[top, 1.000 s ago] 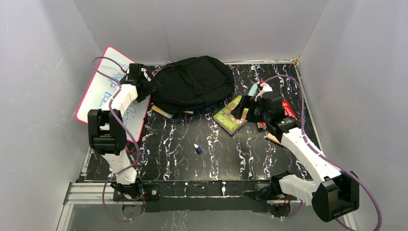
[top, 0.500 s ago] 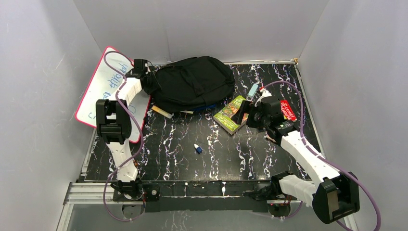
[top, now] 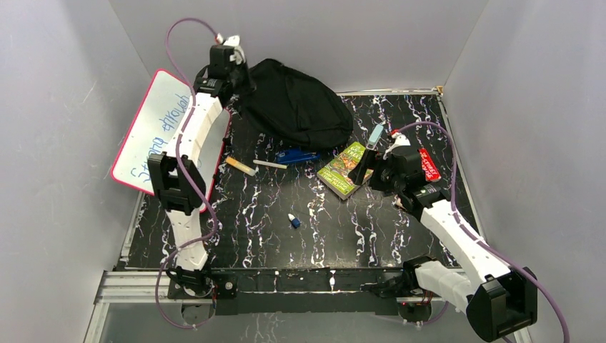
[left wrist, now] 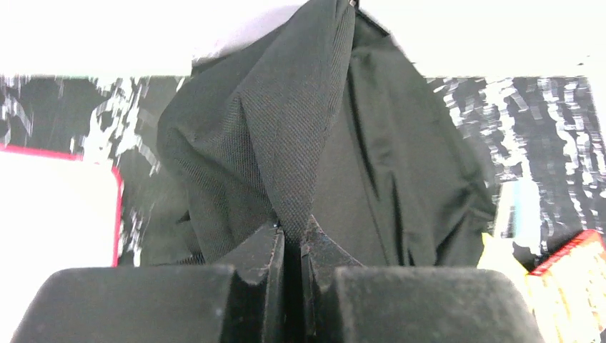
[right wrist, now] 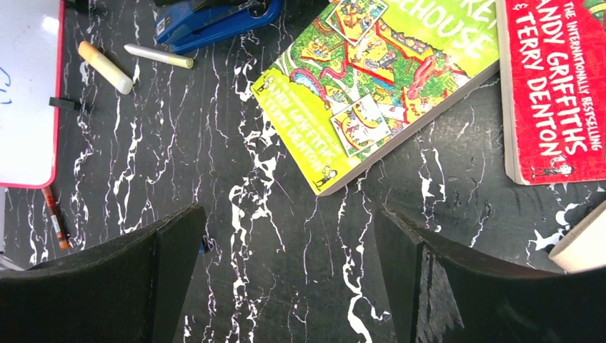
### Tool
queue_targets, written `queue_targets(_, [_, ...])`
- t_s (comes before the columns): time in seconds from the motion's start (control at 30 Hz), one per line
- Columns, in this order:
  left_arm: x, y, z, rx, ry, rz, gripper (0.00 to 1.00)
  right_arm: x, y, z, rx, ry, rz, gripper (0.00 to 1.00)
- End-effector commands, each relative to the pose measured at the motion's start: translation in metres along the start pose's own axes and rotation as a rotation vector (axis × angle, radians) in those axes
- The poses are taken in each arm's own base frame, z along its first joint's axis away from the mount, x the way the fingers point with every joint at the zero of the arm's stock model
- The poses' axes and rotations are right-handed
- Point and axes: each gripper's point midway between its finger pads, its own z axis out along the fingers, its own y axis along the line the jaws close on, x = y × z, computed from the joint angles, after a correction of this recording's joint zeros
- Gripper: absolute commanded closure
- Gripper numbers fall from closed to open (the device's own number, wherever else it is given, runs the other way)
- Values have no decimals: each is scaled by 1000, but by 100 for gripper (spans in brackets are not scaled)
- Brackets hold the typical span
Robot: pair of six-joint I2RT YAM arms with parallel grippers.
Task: Pack the student bag
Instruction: Pick up the student bag at the center of the board, then unzip the student bag at the center of the board.
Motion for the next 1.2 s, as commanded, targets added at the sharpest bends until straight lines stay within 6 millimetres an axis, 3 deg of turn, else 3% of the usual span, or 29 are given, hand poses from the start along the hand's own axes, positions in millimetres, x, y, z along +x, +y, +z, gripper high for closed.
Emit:
queue_targets(0.0, [-95, -77, -50, 138, -282, 199, 100, -18, 3, -10, 13, -61, 4, 4])
queue_targets(0.1, [-121, -112, -62, 208, -379, 275, 100, -18, 3, -14, 18, -66, 7, 4])
queue_targets(0.2, [-133, -152, -75, 296, -456, 363, 100, -19, 1, -20, 30, -77, 12, 4])
queue_targets(0.47, [-133, -270, -127, 392, -688, 621, 100, -21, -10, -33, 81, -123, 14, 4])
queue_targets(0.53, [-135, -287, -139, 422, -721, 620, 100, -22, -11, -36, 88, -131, 14, 4])
queue_targets(0.83, [-152, -326, -200, 547, -850, 569, 100, -44, -7, -62, 83, -251, -9, 3])
queue_targets(1.17, [-179, -344, -296, 647, -1055, 508, 100, -54, 2, -82, 43, -321, -21, 4])
